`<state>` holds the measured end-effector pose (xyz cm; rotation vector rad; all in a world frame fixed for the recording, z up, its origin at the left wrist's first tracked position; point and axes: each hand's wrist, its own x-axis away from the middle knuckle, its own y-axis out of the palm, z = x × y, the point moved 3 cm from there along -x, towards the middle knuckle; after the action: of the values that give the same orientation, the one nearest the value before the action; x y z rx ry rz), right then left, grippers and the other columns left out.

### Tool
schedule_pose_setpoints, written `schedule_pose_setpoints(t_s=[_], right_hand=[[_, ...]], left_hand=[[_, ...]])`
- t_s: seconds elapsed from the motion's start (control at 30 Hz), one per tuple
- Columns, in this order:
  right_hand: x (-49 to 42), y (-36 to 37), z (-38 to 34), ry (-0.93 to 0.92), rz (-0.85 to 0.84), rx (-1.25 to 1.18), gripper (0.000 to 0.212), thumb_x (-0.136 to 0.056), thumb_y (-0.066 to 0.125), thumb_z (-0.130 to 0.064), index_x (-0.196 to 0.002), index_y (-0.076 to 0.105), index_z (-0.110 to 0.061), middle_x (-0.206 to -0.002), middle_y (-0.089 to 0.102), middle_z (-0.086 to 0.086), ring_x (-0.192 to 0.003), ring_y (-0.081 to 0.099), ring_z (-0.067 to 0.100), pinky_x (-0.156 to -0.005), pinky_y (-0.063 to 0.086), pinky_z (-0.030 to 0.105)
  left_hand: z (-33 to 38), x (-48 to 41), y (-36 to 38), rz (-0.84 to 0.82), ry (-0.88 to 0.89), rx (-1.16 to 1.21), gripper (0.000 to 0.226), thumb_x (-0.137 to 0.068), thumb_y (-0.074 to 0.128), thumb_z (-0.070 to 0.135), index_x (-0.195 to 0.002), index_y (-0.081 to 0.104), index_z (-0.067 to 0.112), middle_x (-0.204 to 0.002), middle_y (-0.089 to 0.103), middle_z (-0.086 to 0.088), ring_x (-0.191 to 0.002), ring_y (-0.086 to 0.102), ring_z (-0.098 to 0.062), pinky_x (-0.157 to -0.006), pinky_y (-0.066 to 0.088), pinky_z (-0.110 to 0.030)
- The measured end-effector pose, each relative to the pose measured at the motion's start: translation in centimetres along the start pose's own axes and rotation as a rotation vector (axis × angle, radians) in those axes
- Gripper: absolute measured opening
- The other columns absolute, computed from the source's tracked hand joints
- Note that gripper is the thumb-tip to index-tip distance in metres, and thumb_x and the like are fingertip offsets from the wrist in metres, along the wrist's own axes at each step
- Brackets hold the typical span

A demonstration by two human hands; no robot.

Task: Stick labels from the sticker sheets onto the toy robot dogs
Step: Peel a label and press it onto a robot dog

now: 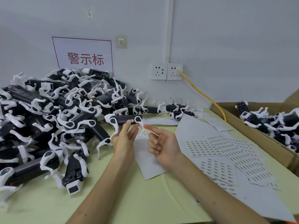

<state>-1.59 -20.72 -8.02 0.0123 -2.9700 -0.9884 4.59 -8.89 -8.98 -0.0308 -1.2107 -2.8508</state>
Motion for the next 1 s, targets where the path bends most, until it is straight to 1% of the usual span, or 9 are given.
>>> schedule_pose_setpoints(t_s=[0.1, 0.2, 0.37, 0.43, 0.63, 0.7, 0.83, 0.9, 1.0], right_hand=[[-0.1, -0.6, -1.2, -0.100, 0.103, -0.053, 0.029, -0.074, 0.057, -0.018, -0.098, 0.069, -0.006, -0.052, 0.033, -0.001, -0.040, 0.019, 0.009, -0.040, 0.013, 0.023], [0.0, -1.1, -2.0, -0.150, 0.180, -0.075, 0.028, -0.071, 0.059, -0.019, -0.093, 0.070, -0.007, -0.053, 0.032, -0.001, -0.040, 0.019, 0.010, -0.040, 0.012, 0.023], [-0.1, -1.5, -2.0, -0.144, 0.235, -0.069, 0.020, -0.081, 0.057, -0.017, -0.092, 0.069, -0.007, -0.053, 0.034, -0.001, -0.041, 0.020, 0.011, -0.037, 0.017, 0.022], [-0.3, -1.6, -1.9, -0.132, 0.244, -0.064, 0.019, -0.086, 0.055, -0.018, -0.092, 0.070, -0.008, -0.054, 0.034, -0.001, -0.041, 0.020, 0.011, -0.036, 0.019, 0.022], [-0.4, -1.9, -1.9, -0.154, 0.277, 0.040, 0.016, -0.088, 0.056, -0.019, -0.090, 0.071, -0.011, -0.059, 0.042, -0.001, -0.044, 0.027, 0.010, -0.040, 0.022, 0.021], [-0.2, -1.7, -2.2, -0.220, 0.317, 0.229, 0.015, -0.084, 0.061, -0.026, -0.091, 0.070, -0.017, -0.073, 0.056, -0.002, -0.057, 0.044, 0.011, -0.052, 0.034, 0.023], [0.0, -0.7, -2.0, -0.316, 0.241, 0.525, 0.046, -0.077, 0.071, -0.042, -0.121, 0.066, -0.030, -0.118, 0.067, -0.005, -0.107, 0.065, 0.013, -0.087, 0.049, 0.030], [0.1, -0.3, -1.8, -0.381, 0.213, 0.599, 0.035, -0.086, 0.077, -0.034, -0.120, 0.067, -0.032, -0.118, 0.069, -0.008, -0.108, 0.066, 0.008, -0.087, 0.050, 0.025], [0.2, -0.2, -1.9, -0.405, 0.197, 0.612, 0.019, -0.093, 0.075, -0.027, -0.111, 0.072, -0.031, -0.106, 0.073, -0.014, -0.093, 0.068, -0.001, -0.080, 0.052, 0.021]], left_hand=[[-0.1, -0.1, 0.2, -0.034, -0.047, -0.007, 0.006, -0.096, 0.071, 0.014, -0.098, 0.065, 0.012, -0.098, 0.068, -0.003, -0.081, 0.077, -0.016, -0.077, 0.059, -0.028], [-0.5, 0.2, 0.6, -0.091, -0.076, -0.018, 0.016, -0.098, 0.068, 0.015, -0.112, 0.061, 0.010, -0.107, 0.067, -0.007, -0.078, 0.076, -0.015, -0.091, 0.055, -0.034], [-0.4, 1.0, 1.1, -0.241, -0.089, -0.094, 0.016, -0.098, 0.067, 0.013, -0.112, 0.063, 0.004, -0.120, 0.067, -0.016, -0.105, 0.069, -0.027, -0.108, 0.051, -0.041], [-0.3, 1.2, 1.1, -0.231, -0.050, -0.150, 0.012, -0.098, 0.068, 0.011, -0.088, 0.063, 0.010, -0.108, 0.067, -0.015, -0.102, 0.067, -0.027, -0.100, 0.054, -0.035], [-0.5, 1.3, 1.4, -0.296, 0.043, -0.282, 0.055, -0.101, 0.064, 0.009, -0.049, 0.054, 0.025, -0.054, 0.047, 0.014, -0.050, 0.050, -0.004, -0.059, 0.047, -0.012], [-0.4, 1.5, 1.7, -0.287, 0.080, -0.329, 0.043, -0.100, 0.065, 0.013, -0.061, 0.049, 0.020, -0.052, 0.044, 0.014, -0.049, 0.044, -0.004, -0.055, 0.042, -0.011], [-0.2, 1.5, 1.5, -0.291, 0.090, -0.349, 0.035, -0.099, 0.067, 0.019, -0.076, 0.042, 0.012, -0.056, 0.040, 0.007, -0.054, 0.037, -0.010, -0.058, 0.039, -0.017], [0.0, 1.5, 1.4, -0.286, 0.096, -0.363, 0.036, -0.100, 0.067, 0.019, -0.075, 0.042, 0.012, -0.057, 0.045, 0.005, -0.053, 0.042, -0.010, -0.063, 0.043, -0.021], [0.0, 1.8, 1.6, -0.290, 0.083, -0.358, 0.028, -0.104, 0.061, 0.027, -0.093, 0.059, 0.001, -0.078, 0.061, -0.008, -0.061, 0.050, -0.015, -0.072, 0.046, -0.027]])
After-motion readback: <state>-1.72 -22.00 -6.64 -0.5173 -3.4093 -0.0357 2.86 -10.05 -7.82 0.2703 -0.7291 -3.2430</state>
